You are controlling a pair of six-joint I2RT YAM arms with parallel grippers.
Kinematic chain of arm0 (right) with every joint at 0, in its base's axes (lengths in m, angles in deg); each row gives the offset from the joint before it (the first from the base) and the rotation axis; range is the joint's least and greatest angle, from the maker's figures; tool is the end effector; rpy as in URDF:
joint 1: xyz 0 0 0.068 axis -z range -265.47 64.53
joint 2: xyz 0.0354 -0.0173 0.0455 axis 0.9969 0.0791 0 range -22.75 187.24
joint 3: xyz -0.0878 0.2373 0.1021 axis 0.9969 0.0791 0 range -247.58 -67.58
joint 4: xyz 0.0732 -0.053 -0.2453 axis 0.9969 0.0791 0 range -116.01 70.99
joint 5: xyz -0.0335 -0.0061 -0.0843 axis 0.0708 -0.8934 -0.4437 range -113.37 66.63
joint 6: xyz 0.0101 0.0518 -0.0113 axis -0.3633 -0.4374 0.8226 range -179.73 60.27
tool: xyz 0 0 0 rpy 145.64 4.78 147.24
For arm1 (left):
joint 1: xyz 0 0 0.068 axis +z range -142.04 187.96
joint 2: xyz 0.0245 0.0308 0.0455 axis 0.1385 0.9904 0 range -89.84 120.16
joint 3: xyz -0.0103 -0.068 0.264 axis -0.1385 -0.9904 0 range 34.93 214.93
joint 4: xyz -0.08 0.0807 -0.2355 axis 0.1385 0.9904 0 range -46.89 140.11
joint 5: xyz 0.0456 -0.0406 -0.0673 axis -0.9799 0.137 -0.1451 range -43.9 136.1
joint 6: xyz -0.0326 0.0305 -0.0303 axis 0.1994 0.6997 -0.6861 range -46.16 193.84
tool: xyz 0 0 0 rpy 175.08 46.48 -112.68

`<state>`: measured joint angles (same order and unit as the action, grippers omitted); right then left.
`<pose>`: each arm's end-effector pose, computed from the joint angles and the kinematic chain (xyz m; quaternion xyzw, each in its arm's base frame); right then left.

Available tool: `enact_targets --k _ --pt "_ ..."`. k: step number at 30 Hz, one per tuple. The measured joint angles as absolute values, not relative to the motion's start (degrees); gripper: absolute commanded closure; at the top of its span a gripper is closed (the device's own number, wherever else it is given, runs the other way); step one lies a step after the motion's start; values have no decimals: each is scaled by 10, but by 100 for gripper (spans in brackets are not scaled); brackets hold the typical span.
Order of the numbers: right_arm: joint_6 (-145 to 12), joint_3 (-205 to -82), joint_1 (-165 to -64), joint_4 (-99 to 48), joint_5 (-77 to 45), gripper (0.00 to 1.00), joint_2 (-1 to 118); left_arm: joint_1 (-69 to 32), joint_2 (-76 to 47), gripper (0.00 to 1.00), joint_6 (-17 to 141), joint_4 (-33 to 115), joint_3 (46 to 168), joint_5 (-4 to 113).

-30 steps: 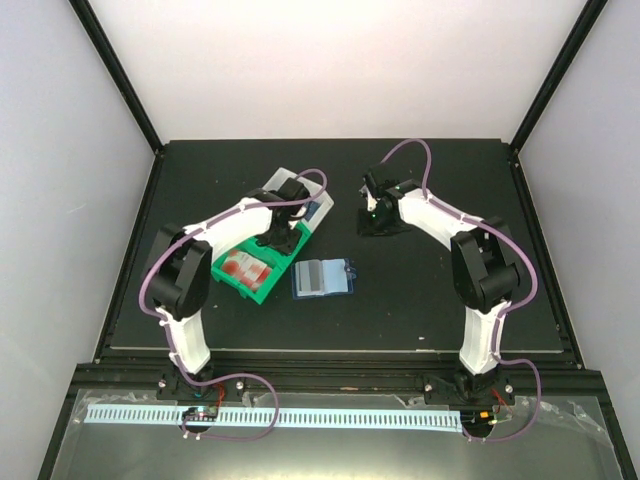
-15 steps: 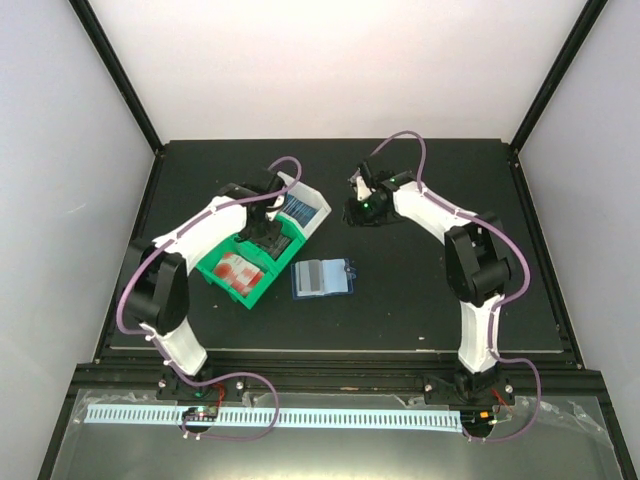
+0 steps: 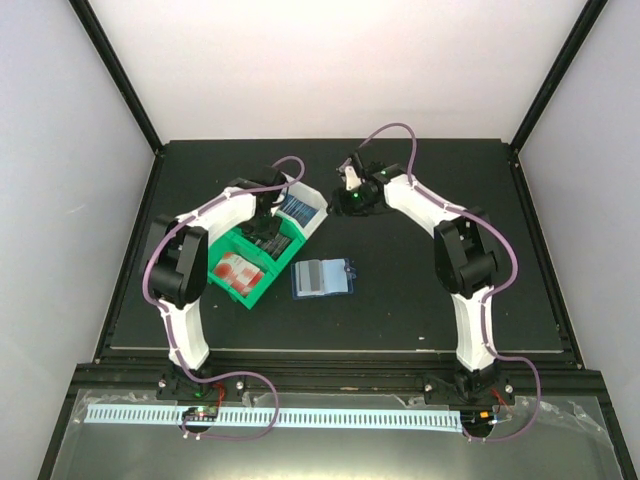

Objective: Put the credit cards into the card holder
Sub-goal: Pick up the credit card from the storage box.

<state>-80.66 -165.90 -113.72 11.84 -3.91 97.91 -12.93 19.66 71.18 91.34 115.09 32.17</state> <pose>0.3973 0.2271 0.2097 -0.1042 0.9477 0.2540 0.1625 0.3529 -0.1254 0.1887 0.1434 0.9764 0.0961 0.1298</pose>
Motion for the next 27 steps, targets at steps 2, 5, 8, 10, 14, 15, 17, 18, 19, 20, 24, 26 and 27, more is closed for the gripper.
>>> enact_targets --k 2,5,8,10,14,15,17,18,19,20,24,26,27 --pt "-807 -1670 -1141 118 -37 44 988 -124 200 76 713 910 1154 317" --pt "-811 -1685 -1149 117 -36 44 1008 -115 204 73 713 905 1155 314" --pt "-816 -1695 -1156 118 -36 36 1021 -107 212 70 714 901 1159 318" --pt "-825 -1701 -1159 117 -36 32 1028 -102 219 69 716 897 1163 324" --pt "-841 -1703 -1160 113 -32 29 1038 -93 228 66 717 895 1166 335" --pt "-844 -1703 -1160 113 -30 29 1041 -90 230 65 718 895 1166 338" --pt "-849 -1710 -1160 113 -25 29 1049 -85 232 63 720 893 1166 347" --pt "-852 -1714 -1160 112 -21 29 1054 -82 233 62 722 893 1167 351" --pt "-854 -1721 -1160 112 -18 29 1059 -80 235 61 723 893 1170 356" --pt "-856 -1728 -1160 113 -15 29 1066 -78 236 60 724 891 1171 361" --pt "-858 -1755 -1161 111 -8 29 1093 -74 236 56 728 888 1173 378" --pt "-858 -1762 -1162 114 -6 29 1102 -73 236 54 728 887 1173 387" --pt "-858 -1766 -1162 115 -6 29 1105 -71 236 54 728 887 1173 389"
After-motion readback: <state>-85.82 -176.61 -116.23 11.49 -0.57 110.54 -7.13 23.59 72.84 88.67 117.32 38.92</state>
